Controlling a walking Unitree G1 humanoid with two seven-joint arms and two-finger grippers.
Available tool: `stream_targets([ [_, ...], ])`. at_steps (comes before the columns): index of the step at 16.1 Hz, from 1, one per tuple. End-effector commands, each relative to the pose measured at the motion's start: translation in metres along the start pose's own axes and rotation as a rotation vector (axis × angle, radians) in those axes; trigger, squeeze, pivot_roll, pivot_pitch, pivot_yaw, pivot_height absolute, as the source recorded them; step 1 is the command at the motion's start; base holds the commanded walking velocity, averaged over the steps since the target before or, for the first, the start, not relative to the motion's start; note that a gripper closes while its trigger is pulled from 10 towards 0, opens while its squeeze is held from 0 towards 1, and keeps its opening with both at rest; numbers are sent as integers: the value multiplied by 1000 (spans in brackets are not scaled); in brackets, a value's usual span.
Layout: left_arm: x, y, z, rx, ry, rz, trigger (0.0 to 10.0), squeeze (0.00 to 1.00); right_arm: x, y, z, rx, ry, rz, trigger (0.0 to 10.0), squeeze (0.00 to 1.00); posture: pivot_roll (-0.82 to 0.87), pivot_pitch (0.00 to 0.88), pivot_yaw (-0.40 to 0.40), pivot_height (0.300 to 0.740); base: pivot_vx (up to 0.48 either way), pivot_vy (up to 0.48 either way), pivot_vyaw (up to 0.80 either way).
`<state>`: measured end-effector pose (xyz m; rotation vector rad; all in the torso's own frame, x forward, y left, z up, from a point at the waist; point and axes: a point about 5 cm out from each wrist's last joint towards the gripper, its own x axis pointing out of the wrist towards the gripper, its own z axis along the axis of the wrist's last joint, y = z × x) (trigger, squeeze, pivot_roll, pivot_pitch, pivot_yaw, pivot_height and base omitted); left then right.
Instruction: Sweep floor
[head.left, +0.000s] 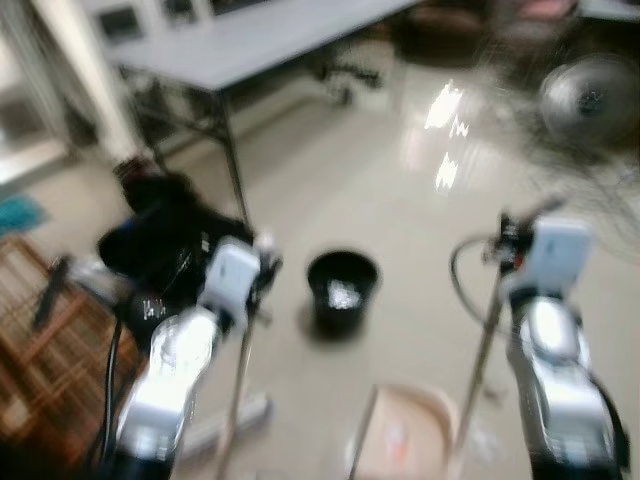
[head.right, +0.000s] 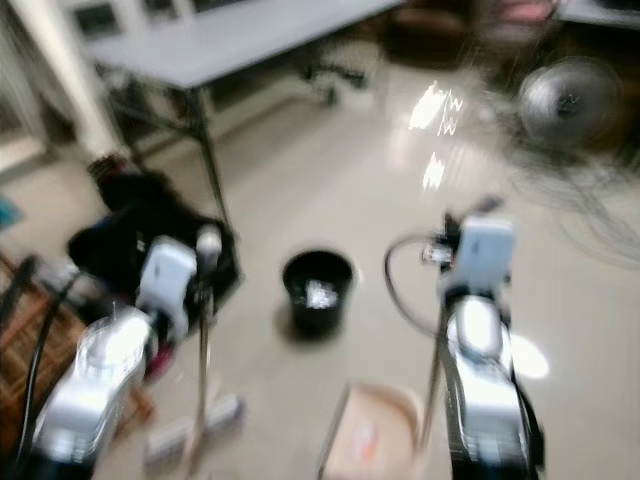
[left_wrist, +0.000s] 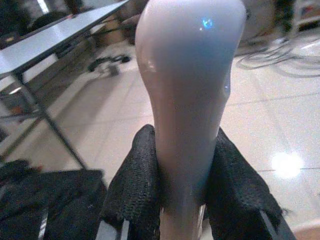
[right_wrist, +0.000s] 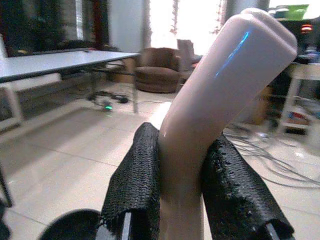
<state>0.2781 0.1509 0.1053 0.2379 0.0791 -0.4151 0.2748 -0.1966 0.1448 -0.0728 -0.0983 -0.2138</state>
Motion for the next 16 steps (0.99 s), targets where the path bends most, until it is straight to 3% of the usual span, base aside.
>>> stream_targets([
  [1, 4, 1, 12, -2, -50, -4, 10000, 0, 0, -2, 9, -4, -33, -16, 10000, 0, -1, 0, 31, 740, 0, 0, -800],
  [12, 9, 3, 19, -20, -89, 17, 10000, 0, -8, -14, 10, -8, -17, -134, 10000, 0, -10, 0, 43, 740, 0, 0, -800],
  [16, 11, 2, 30, -16, -177, 12, 10000, 0, -11, -13, 16, -56, -53, -131, 10000, 0, -8, 0, 42, 740, 66, 0, -800],
])
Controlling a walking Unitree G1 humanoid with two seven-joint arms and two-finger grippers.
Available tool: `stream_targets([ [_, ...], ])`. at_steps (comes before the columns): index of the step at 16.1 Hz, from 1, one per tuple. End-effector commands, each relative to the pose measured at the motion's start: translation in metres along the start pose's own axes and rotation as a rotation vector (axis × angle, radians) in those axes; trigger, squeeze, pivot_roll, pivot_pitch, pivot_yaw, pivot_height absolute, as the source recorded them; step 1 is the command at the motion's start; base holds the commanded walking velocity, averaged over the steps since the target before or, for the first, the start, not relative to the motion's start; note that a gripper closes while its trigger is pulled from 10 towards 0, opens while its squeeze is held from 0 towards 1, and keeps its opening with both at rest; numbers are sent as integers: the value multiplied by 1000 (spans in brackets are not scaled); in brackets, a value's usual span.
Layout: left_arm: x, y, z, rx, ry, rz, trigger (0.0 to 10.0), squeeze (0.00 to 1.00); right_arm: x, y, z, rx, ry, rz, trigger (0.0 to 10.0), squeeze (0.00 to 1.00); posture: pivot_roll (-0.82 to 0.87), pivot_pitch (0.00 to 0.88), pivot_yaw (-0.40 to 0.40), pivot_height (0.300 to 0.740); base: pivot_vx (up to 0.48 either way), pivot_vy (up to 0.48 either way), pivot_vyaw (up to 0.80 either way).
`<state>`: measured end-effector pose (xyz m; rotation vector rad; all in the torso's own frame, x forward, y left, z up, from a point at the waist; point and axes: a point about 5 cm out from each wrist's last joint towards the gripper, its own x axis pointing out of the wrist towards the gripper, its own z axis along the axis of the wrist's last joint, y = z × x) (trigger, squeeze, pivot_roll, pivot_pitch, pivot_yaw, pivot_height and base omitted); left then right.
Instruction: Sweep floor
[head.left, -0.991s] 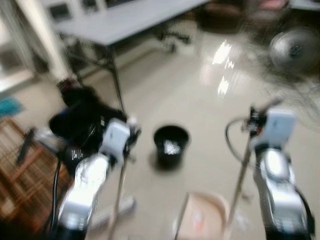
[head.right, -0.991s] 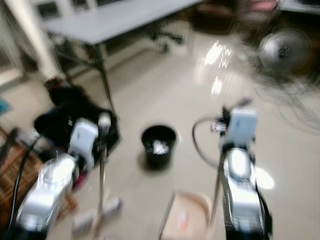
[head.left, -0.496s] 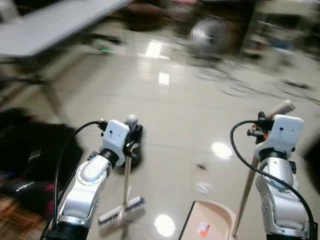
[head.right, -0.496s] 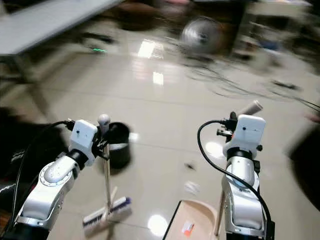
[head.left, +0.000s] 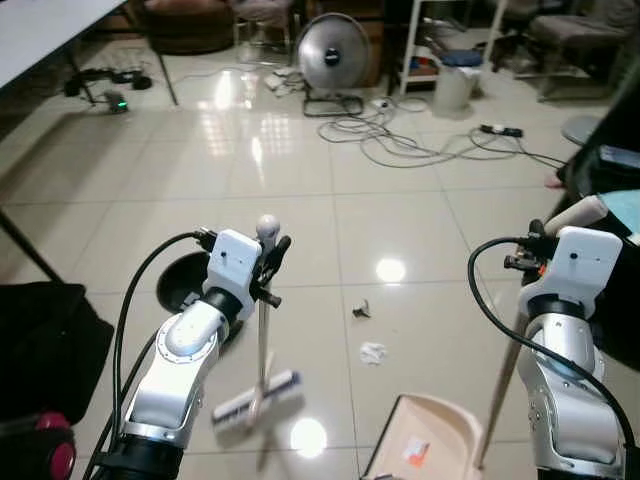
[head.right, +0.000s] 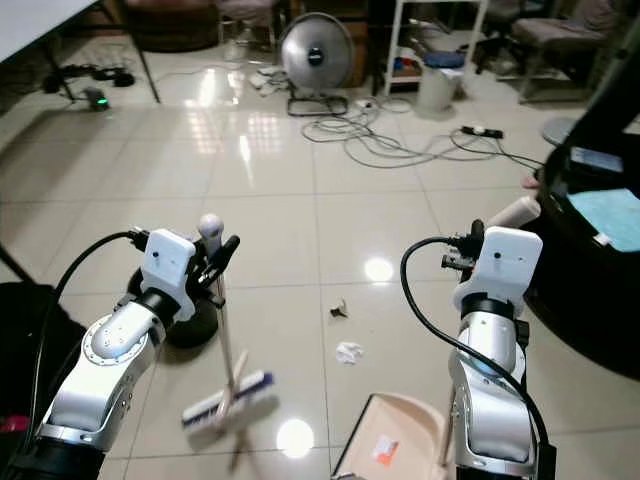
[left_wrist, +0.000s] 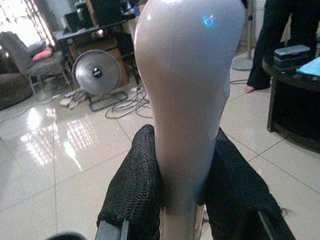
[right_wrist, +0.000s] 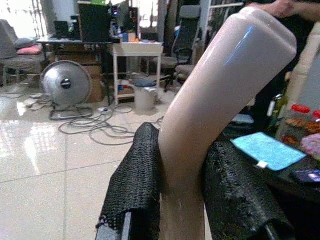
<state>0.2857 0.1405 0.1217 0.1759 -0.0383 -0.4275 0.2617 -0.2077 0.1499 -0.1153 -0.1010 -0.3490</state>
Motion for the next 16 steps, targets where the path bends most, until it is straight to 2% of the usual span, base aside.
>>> stream_targets([
  [1, 4, 4, 11, 17, -53, 7, 10000, 0, -1, 0, 11, -8, -53, 0, 10000, 0, -8, 0, 42, 740, 262, 0, -800],
  [7, 4, 1, 12, 11, -65, -12, 10000, 0, -1, -4, 16, -36, -89, -22, 10000, 0, -12, 0, 41, 740, 301, 0, -738],
  [14, 5, 1, 11, 15, -61, -16, 10000, 0, 0, 0, 20, -30, -121, 12, 10000, 0, -12, 0, 44, 740, 304, 0, 0],
  [16, 6, 1, 10, 18, -58, -12, 10000, 0, 2, 8, 22, -8, -137, 75, 10000, 0, -11, 0, 42, 740, 306, 0, 0],
])
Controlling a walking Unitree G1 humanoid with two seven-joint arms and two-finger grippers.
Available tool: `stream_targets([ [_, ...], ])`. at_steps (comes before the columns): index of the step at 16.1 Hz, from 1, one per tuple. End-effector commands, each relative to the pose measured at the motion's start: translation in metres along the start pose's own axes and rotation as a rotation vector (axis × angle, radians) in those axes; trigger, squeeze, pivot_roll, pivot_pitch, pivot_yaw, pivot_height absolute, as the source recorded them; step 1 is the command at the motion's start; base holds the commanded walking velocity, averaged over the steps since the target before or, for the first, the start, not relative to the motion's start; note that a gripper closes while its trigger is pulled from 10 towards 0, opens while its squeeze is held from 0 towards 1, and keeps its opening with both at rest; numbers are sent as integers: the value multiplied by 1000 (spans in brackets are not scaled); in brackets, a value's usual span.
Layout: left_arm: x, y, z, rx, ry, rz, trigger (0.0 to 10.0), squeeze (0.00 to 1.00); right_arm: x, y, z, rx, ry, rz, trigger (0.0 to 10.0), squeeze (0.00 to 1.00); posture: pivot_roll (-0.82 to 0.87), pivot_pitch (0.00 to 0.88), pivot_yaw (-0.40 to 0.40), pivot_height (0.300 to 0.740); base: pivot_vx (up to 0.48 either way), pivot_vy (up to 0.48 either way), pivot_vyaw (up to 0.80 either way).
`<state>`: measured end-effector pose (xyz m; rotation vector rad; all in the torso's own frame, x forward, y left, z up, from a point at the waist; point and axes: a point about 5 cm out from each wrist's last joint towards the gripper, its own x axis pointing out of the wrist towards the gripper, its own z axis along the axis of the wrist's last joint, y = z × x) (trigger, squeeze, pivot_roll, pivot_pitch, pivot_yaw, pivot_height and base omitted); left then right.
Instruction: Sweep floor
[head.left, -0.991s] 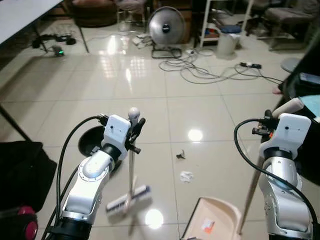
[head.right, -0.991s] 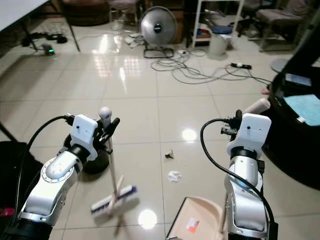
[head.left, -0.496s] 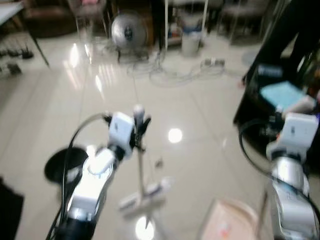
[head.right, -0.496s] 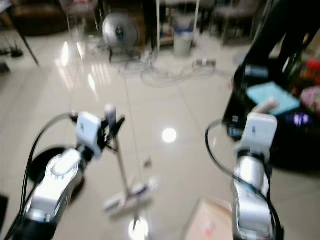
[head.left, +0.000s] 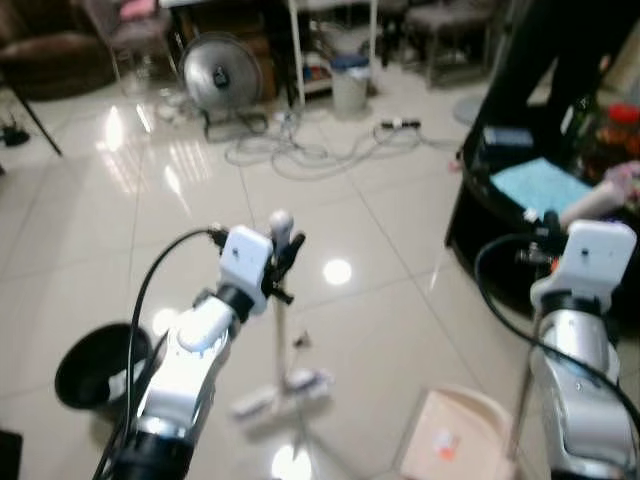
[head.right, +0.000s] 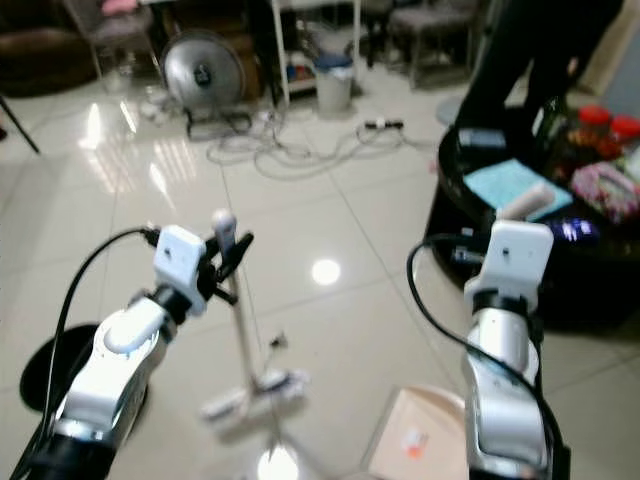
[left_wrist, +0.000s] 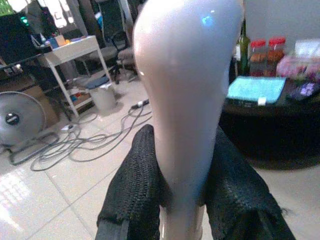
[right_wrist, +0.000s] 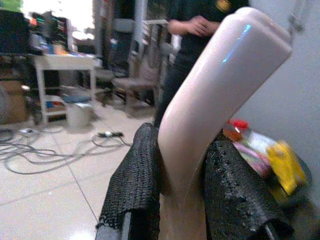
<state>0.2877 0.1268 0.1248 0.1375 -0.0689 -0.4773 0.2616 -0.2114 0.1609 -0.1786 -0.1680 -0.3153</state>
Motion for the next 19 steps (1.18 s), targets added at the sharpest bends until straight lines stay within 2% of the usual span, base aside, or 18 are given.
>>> stream_targets([
  [1, -2, 12, 5, 53, -13, 36, 10000, 0, 2, 18, 13, 44, -69, 83, 10000, 0, -11, 0, 42, 740, 304, 0, 0],
  [2, -2, 12, 5, 54, -12, 39, 10000, 0, 2, 24, 12, 27, -63, 131, 10000, 0, -10, 0, 40, 740, 304, 0, 0],
  [7, -1, 13, 5, 53, -12, 44, 10000, 0, 3, 34, 14, 15, -79, 189, 10000, 0, -6, 0, 35, 740, 303, 0, 800],
  [14, -1, 11, 5, 53, -12, 35, 10000, 0, 3, 35, 13, 45, -86, 189, 10000, 0, -3, 0, 37, 740, 303, 0, 0],
  [19, 4, 6, 5, 52, -12, 25, 10000, 0, 8, 33, 8, -4, -116, 146, 10000, 0, 12, 5, 35, 740, 305, 0, 0],
])
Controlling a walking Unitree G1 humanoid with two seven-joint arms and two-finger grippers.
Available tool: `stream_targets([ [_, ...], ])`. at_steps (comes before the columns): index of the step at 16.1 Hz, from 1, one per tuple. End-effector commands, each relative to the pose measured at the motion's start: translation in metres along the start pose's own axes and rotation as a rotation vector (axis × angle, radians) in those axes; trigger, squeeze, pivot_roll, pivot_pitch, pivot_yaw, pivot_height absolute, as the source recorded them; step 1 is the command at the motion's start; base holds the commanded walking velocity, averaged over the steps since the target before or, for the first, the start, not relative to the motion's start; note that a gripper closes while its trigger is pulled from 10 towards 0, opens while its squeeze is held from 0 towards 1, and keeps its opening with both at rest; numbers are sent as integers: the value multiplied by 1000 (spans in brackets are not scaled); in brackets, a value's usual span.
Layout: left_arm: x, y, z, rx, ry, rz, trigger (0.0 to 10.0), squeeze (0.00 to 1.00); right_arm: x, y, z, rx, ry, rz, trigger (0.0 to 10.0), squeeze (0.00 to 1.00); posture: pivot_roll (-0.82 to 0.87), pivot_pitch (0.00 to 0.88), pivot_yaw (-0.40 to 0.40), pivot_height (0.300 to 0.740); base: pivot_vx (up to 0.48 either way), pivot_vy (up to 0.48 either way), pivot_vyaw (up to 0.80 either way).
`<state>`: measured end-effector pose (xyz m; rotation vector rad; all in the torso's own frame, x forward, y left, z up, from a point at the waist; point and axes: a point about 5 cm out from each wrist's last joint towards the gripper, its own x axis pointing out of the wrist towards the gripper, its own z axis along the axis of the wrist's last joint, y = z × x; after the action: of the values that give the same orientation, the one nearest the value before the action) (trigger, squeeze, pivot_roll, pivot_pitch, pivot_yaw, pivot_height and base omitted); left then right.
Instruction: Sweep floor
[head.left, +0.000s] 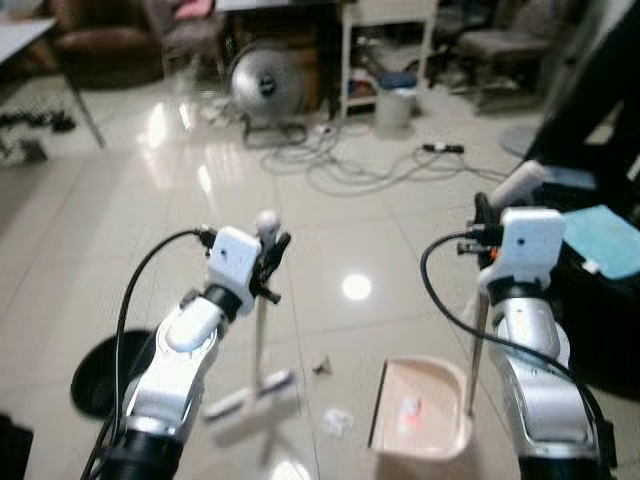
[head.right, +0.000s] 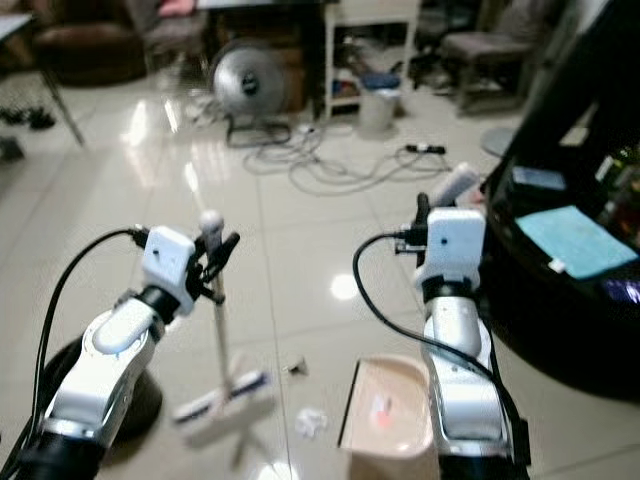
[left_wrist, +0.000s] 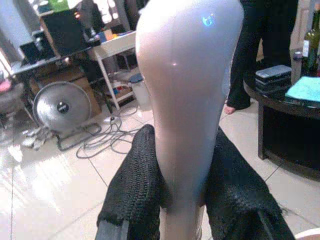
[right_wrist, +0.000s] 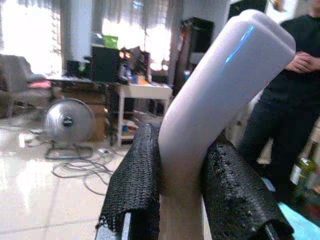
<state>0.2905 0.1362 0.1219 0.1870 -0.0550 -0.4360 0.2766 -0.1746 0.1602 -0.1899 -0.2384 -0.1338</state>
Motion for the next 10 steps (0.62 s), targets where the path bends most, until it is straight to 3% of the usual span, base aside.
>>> stream_targets([
  [1, 7, -4, 9, 4, -39, -12, 10000, 0, 6, -8, 2, -10, -29, -28, 10000, 0, 14, 18, 37, 740, 300, 0, 0],
  [5, 18, -6, 7, -33, -45, -1, 10000, 0, 11, -9, -5, 31, -40, -24, 10000, 0, 46, 81, 40, 740, 290, 0, 0],
  [7, 26, -7, 9, -40, -68, -1, 10000, 0, 12, -7, -8, 55, -55, -13, 10000, 0, 70, 151, 55, 740, 0, 0, 0],
  [10, 31, -2, 8, -48, -88, 44, 10000, 0, 9, -4, -14, 15, -105, 33, 10000, 0, 107, 235, 85, 740, 0, 0, 0],
])
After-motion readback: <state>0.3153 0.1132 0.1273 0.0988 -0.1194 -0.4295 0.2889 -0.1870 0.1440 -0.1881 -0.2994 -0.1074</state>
